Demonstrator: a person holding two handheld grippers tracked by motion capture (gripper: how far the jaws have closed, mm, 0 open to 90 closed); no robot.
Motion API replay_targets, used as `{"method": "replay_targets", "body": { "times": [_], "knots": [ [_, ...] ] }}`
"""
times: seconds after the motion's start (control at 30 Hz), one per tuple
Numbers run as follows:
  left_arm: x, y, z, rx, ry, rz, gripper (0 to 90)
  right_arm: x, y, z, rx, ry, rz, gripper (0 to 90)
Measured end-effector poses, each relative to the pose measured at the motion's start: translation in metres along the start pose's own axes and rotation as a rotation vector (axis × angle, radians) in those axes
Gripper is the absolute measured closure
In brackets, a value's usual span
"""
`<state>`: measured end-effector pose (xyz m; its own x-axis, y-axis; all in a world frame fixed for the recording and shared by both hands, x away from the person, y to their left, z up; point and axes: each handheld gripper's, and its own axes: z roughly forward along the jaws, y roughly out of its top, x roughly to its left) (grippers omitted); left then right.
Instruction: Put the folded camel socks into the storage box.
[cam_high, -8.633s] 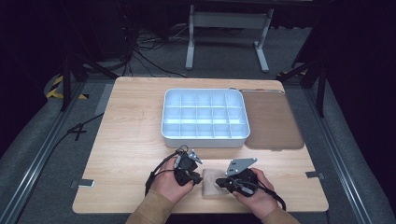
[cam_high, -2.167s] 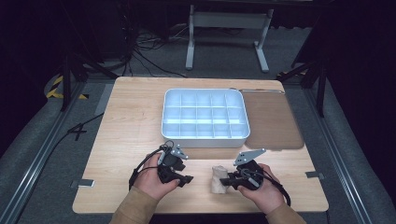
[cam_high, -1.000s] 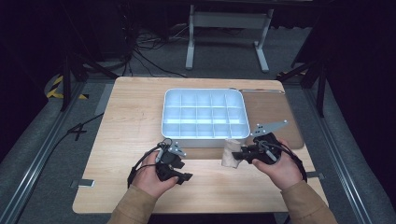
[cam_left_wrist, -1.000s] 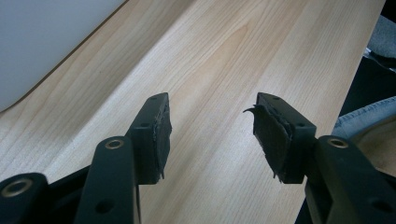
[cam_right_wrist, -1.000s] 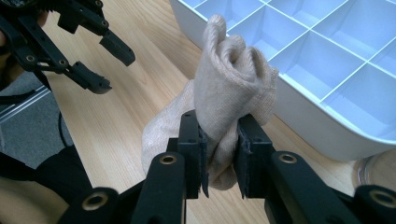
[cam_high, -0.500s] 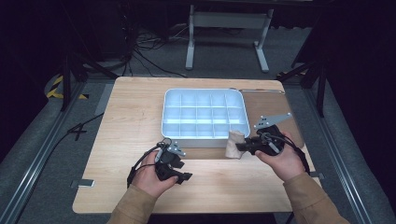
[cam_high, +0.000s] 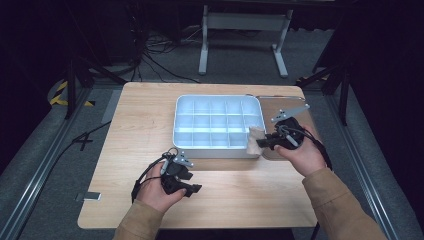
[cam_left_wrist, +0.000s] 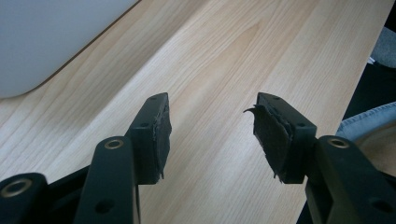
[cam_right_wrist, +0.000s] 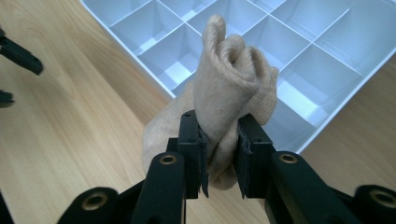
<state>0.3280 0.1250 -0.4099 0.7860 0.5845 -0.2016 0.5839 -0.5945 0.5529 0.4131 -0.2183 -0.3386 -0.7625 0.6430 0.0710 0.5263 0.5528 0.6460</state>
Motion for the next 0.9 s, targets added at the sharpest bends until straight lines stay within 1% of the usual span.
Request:
{"method": "replay_targets", "body": {
  "times": [0.07,0.1,0.13,0.17,0.23,0.27,0.4,0.5,0.53,0.6,0.63,0.7,0.73,0.83,0.9],
  "knots": [
    [0.001,-0.001,-0.001,-0.003,0.005,-0.001,45.6,-0.004,0.003,0.002,0.014,-0.011,0.002,74.5],
    [0.002,-0.004,-0.003,-0.015,0.021,-0.004,44.3,-0.007,0.005,0.004,0.025,-0.018,0.002,74.5],
    [0.003,-0.006,-0.003,-0.023,0.024,-0.013,43.9,-0.009,0.006,0.005,0.031,-0.024,0.004,74.5],
    [0.003,-0.006,-0.003,-0.023,0.024,-0.013,43.8,-0.009,0.006,0.005,0.031,-0.024,0.004,74.5],
    [0.004,-0.007,-0.006,-0.02,0.03,-0.01,43.6,-0.015,0.008,0.009,0.053,-0.042,0.002,74.5],
    [0.004,-0.008,-0.006,-0.023,0.03,-0.016,43.5,-0.018,0.009,0.011,0.065,-0.052,0.008,74.4],
    [0.005,-0.009,-0.009,-0.038,0.039,-0.016,43.3,-0.026,0.011,0.017,0.091,-0.075,0.014,74.5],
    [0.005,-0.011,-0.009,-0.034,0.035,-0.031,43.4,-0.031,0.013,0.021,0.105,-0.087,0.015,74.5],
    [0.006,-0.011,-0.009,-0.032,0.035,-0.019,43.3,-0.032,0.014,0.022,0.111,-0.093,0.015,74.5],
    [0.006,-0.011,-0.009,-0.033,0.034,-0.019,43.4,-0.033,0.015,0.025,0.12,-0.099,0.012,74.5],
    [0.006,-0.011,-0.009,-0.034,0.033,-0.023,43.3,-0.033,0.016,0.027,0.127,-0.108,0.003,74.4],
    [0.006,-0.011,-0.009,-0.034,0.032,-0.028,43.3,-0.033,0.018,0.029,0.137,-0.112,-0.008,74.4],
    [0.006,-0.011,-0.009,-0.032,0.032,-0.024,43.2,-0.032,0.019,0.032,0.152,-0.114,-0.011,74.4],
    [0.007,-0.011,-0.009,-0.027,0.032,-0.03,42.7,-0.031,0.021,0.038,0.177,-0.127,-0.024,74.3],
    [0.007,-0.011,-0.009,-0.032,0.03,-0.034,42.4,-0.031,0.022,0.042,0.199,-0.138,-0.037,74.3]
  ]
}}
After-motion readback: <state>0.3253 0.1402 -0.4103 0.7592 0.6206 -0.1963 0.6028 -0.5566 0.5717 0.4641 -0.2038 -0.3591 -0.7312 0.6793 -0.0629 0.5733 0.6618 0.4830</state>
